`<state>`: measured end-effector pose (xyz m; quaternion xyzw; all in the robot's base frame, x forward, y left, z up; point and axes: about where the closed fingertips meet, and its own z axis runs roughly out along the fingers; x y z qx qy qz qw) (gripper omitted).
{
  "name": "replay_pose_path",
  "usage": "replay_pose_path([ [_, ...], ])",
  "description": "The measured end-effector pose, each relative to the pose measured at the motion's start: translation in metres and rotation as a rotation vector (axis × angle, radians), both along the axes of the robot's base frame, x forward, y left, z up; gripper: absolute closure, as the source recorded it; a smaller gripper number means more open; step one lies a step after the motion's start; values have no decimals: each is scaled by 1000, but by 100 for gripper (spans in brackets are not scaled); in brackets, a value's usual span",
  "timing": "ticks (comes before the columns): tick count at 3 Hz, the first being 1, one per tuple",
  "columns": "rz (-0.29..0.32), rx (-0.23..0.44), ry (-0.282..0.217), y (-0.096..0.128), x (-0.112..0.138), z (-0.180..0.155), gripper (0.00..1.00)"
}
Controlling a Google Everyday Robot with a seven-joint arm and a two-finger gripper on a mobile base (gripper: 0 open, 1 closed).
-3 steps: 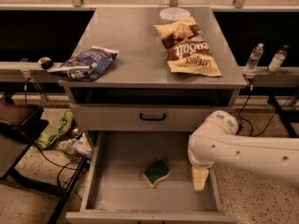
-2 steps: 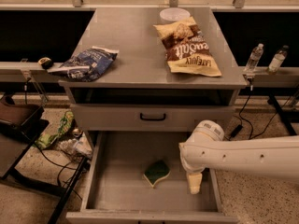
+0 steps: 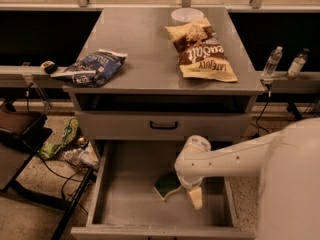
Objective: Pick sponge from middle drawer and place on counter
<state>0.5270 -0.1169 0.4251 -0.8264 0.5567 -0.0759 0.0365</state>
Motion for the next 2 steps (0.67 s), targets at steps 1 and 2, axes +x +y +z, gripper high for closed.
replay_pose_path([
  [1, 81, -24, 45, 21, 7, -30, 0],
  [2, 134, -27, 79, 39, 10, -50, 0],
])
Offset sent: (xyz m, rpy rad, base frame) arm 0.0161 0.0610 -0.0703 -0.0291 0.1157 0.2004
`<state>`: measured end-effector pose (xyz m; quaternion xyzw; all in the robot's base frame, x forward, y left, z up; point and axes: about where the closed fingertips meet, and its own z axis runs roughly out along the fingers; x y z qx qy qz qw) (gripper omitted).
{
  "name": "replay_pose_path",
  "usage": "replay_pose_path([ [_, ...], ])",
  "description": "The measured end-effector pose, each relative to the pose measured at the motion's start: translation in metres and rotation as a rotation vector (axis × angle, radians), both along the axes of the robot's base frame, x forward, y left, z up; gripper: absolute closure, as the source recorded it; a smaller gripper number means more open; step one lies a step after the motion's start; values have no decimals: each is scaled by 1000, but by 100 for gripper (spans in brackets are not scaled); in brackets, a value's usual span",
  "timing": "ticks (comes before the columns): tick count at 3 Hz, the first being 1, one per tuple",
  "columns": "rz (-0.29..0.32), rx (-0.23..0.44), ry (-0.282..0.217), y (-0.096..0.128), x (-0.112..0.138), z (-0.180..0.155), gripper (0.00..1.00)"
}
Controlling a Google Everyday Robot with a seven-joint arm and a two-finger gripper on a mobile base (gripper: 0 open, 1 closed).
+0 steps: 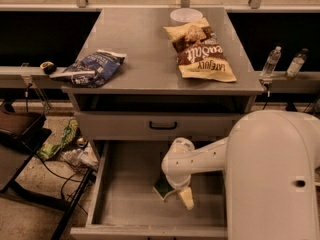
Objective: Pick sponge from middle drawer and place on counter
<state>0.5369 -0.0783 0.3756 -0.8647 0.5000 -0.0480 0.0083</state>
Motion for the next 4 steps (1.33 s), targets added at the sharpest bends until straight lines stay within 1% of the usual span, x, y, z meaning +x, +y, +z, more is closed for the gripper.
replay_pose_path([
  [1, 30, 20, 17, 18, 2, -8, 18],
  [2, 52, 56, 21, 37, 2, -10, 41],
  [3, 43, 97, 21, 53, -2, -5, 73],
  [4, -13, 130, 11, 55, -3, 9, 96],
])
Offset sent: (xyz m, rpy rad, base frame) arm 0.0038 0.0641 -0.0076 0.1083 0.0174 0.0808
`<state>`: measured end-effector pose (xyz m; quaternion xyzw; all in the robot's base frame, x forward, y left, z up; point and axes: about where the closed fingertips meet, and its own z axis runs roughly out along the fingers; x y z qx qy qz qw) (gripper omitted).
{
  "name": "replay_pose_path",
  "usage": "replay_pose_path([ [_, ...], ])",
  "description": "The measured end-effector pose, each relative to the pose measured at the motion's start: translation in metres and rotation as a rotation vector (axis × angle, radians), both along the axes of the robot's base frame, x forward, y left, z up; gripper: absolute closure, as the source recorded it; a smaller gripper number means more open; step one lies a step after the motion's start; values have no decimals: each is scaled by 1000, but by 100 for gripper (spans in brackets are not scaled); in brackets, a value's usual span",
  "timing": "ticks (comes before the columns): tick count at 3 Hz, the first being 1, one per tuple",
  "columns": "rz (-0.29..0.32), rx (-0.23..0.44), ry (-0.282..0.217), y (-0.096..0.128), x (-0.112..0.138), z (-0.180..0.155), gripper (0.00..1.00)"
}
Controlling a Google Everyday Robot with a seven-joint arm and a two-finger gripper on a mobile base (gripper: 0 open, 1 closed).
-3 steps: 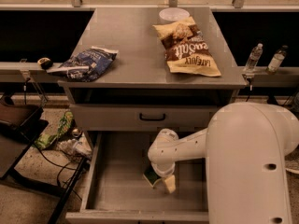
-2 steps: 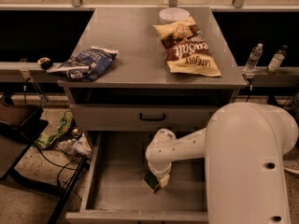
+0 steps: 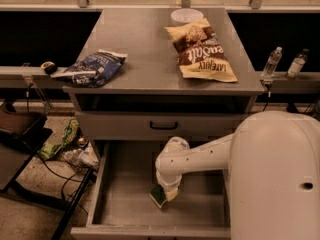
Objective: Pick sponge from middle drawer and place on counter
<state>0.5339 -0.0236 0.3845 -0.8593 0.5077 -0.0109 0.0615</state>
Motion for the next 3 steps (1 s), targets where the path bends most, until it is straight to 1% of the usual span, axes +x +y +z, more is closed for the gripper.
replay_pose_path([
  [1, -67, 43, -29, -18, -20, 45, 100],
  [2, -133, 39, -89, -80, -49, 158, 100],
  [3, -190, 23, -186, -112, -41, 273, 100],
])
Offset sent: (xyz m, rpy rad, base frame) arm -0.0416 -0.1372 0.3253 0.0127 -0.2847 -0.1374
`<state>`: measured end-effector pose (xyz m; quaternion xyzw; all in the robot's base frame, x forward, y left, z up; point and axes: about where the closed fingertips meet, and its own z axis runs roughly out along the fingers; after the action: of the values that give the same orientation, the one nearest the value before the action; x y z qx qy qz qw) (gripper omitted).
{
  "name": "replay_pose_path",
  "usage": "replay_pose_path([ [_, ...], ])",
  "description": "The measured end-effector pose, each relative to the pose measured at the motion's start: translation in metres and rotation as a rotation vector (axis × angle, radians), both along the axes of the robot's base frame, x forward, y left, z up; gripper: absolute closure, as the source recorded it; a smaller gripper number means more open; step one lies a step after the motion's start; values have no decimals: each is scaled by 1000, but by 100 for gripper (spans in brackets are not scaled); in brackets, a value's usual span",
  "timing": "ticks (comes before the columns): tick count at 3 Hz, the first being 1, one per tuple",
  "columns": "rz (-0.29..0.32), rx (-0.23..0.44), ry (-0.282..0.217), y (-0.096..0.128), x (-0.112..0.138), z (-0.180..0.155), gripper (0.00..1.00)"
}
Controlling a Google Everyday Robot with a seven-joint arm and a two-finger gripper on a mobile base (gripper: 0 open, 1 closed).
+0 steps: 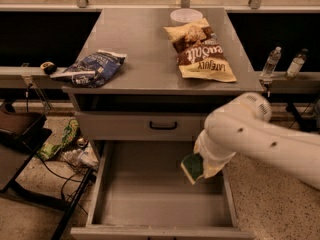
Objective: Pick sponge from middle drawer and place on counter
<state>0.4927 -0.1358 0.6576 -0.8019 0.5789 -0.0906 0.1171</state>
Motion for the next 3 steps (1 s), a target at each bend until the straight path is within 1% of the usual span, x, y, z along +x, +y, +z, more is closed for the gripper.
replay_pose_path([
  [1, -70, -18, -61, -18, 21, 103, 100],
  [2, -133, -58, -142, -9, 58, 219, 100],
  [3, -192, -43, -225, 7, 91, 292, 100],
])
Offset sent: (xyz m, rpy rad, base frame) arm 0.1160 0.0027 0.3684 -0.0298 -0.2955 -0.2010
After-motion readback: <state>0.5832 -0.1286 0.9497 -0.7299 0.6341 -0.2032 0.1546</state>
